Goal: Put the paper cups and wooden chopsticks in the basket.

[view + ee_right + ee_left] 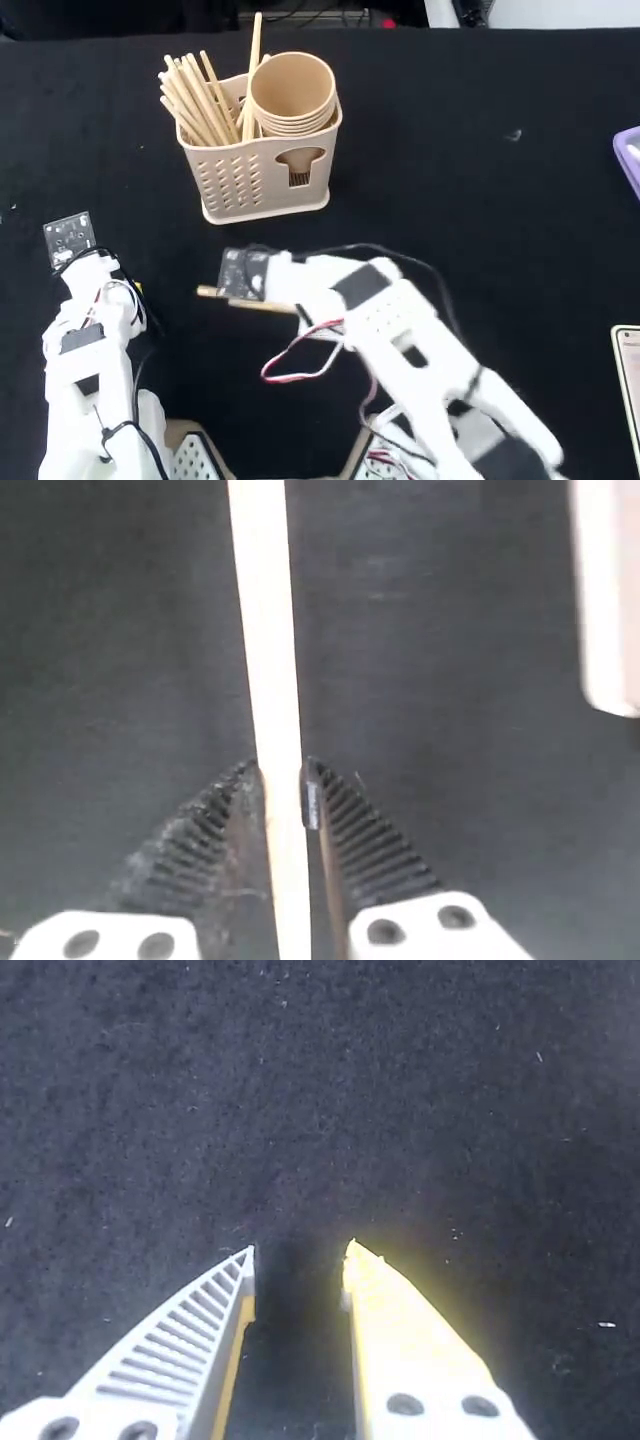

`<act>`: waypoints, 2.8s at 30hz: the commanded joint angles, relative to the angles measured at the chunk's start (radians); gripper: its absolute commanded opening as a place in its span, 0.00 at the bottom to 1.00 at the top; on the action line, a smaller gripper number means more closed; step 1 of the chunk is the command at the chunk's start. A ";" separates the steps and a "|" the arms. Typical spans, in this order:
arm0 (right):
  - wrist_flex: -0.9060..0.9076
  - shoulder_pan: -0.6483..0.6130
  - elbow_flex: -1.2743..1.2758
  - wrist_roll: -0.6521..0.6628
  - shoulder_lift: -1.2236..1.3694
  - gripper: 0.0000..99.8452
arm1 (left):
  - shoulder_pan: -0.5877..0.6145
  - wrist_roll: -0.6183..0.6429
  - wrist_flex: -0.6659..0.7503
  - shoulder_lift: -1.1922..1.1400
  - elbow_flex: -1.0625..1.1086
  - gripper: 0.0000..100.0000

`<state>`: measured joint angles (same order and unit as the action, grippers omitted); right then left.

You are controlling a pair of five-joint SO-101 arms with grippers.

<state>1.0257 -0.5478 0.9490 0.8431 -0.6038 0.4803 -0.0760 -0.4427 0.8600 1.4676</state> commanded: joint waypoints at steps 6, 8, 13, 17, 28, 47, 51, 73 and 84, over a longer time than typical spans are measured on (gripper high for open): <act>0.006 0.091 -0.193 -0.394 -0.398 0.01 | -0.007 -0.005 0.014 0.021 -0.005 0.15; -0.008 0.077 -0.289 -0.537 -0.458 0.01 | -0.007 -0.005 0.014 0.021 -0.005 0.15; -0.215 -0.015 -0.449 -0.727 -0.463 0.01 | -0.004 -0.005 0.014 0.021 -0.004 0.15; -0.545 -0.035 -0.473 -0.812 -0.367 0.01 | -0.004 -0.005 0.014 0.021 -0.004 0.15; -1.085 -0.012 -0.495 -0.862 0.059 0.01 | -0.005 -0.005 0.014 0.021 -0.004 0.15; -0.833 0.017 -0.753 -0.867 0.400 0.23 | -0.008 -0.005 0.014 0.021 -0.004 0.15; -0.712 0.011 -0.897 -0.867 0.329 0.20 | -0.008 -0.005 0.014 0.021 -0.004 0.15; 0.290 0.166 -0.667 -0.839 -0.541 0.06 | -0.012 -0.026 -0.109 0.029 -0.045 0.09; 0.187 0.347 0.182 -0.838 -1.311 0.06 | -0.001 -0.049 -0.568 0.442 -0.113 0.05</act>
<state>1.2451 -0.2194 0.9567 -0.0100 -1.7054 0.4803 -0.1143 -0.9229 1.1623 1.3986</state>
